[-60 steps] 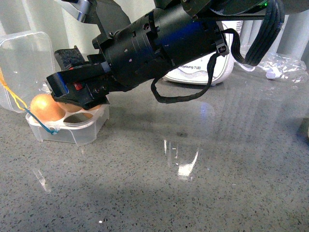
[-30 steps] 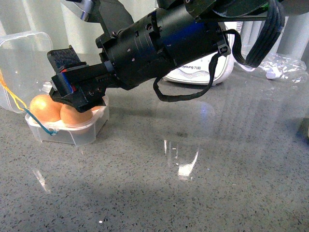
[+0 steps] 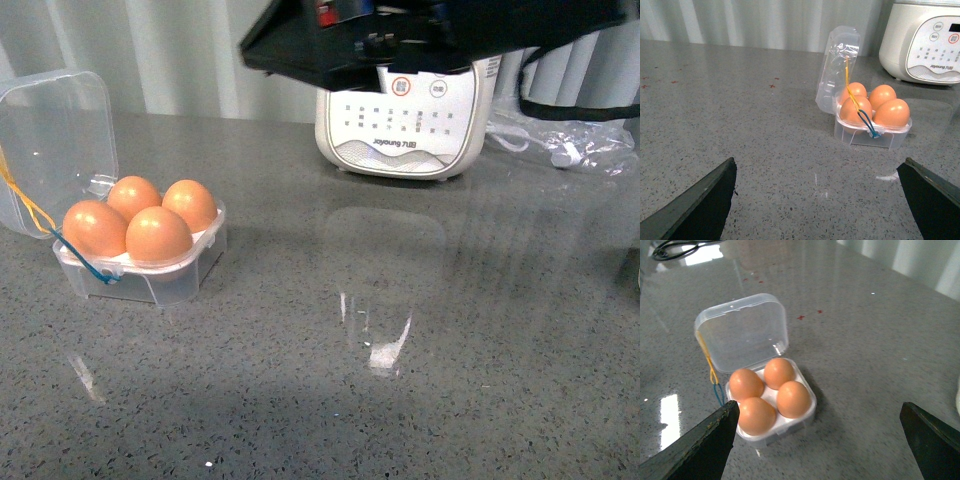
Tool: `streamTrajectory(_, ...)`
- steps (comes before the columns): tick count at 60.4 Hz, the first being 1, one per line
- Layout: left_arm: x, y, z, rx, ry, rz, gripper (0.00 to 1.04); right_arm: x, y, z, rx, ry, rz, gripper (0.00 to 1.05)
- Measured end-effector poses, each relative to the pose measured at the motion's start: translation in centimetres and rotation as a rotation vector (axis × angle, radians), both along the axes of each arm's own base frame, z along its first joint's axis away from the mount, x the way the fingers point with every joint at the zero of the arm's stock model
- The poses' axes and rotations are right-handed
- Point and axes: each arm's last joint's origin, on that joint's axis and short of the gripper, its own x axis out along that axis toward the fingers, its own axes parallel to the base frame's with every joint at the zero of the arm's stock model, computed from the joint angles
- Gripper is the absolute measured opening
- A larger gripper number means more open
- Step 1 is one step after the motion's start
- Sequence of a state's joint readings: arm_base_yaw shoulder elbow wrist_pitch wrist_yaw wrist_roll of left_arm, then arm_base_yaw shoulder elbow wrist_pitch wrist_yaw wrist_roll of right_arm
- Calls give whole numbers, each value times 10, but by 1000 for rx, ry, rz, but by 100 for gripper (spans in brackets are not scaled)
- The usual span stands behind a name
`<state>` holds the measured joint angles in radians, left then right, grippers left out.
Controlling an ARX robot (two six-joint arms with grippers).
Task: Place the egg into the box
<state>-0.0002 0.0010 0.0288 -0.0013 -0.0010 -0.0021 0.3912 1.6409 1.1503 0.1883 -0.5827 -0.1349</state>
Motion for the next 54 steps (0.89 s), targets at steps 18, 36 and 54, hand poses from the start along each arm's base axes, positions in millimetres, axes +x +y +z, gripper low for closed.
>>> streamTrajectory(18,0,0,0,0,0,0,98,-58,-95,1,4,-58,-463,98)
streamTrajectory(36,0,0,0,0,0,0,98,-113,-168,12,-45,-262,-900,98)
streamTrajectory(54,0,0,0,0,0,0,98,-159,-201,-29,46,-263,-1007,79)
